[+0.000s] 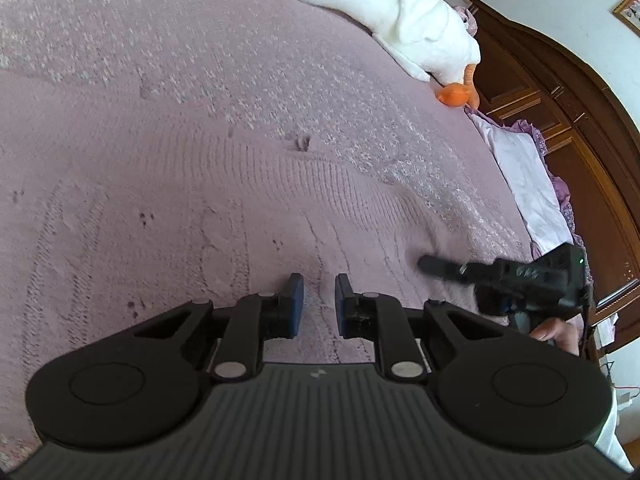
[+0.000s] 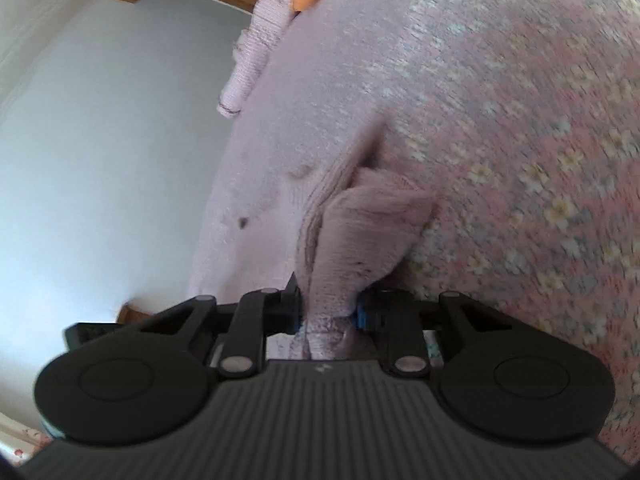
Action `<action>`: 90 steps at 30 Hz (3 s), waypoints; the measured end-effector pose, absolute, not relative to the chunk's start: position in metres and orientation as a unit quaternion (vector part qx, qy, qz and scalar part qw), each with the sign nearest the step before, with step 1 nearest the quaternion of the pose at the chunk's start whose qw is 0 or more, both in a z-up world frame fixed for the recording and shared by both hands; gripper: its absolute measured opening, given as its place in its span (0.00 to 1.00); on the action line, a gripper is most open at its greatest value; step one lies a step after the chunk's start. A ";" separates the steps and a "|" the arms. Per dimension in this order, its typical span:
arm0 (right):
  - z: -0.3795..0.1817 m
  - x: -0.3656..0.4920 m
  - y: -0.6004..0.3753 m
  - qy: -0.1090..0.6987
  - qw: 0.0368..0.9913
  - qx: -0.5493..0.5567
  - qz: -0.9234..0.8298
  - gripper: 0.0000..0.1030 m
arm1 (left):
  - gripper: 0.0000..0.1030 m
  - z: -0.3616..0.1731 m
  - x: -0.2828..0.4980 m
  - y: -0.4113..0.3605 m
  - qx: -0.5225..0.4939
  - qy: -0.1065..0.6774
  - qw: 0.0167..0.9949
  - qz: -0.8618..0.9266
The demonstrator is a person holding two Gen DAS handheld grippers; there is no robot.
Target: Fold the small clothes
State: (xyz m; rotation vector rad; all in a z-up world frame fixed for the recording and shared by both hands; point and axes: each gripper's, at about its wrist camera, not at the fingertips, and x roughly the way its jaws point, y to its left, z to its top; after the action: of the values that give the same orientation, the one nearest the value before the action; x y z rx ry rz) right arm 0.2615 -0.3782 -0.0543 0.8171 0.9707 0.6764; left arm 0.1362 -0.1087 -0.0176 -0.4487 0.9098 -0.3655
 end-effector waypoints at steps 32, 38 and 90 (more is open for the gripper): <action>0.099 0.239 -0.230 0.488 0.761 0.391 0.173 0.22 | 0.05 0.032 0.081 0.039 -0.247 0.317 0.906 -0.132; 0.117 0.237 -0.157 0.481 0.786 0.360 0.146 0.22 | 0.05 0.039 0.071 0.163 -0.309 0.291 0.903 -0.066; 0.039 0.190 -0.096 0.377 0.848 0.259 0.267 0.64 | 0.82 0.001 0.103 0.155 -0.317 0.280 0.906 -0.039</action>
State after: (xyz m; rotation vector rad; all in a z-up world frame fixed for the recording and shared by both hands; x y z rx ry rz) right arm 0.1901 -0.0960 0.0390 0.5463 0.7948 0.5618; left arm 0.1033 0.1549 0.0009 -0.6540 0.5777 -0.0803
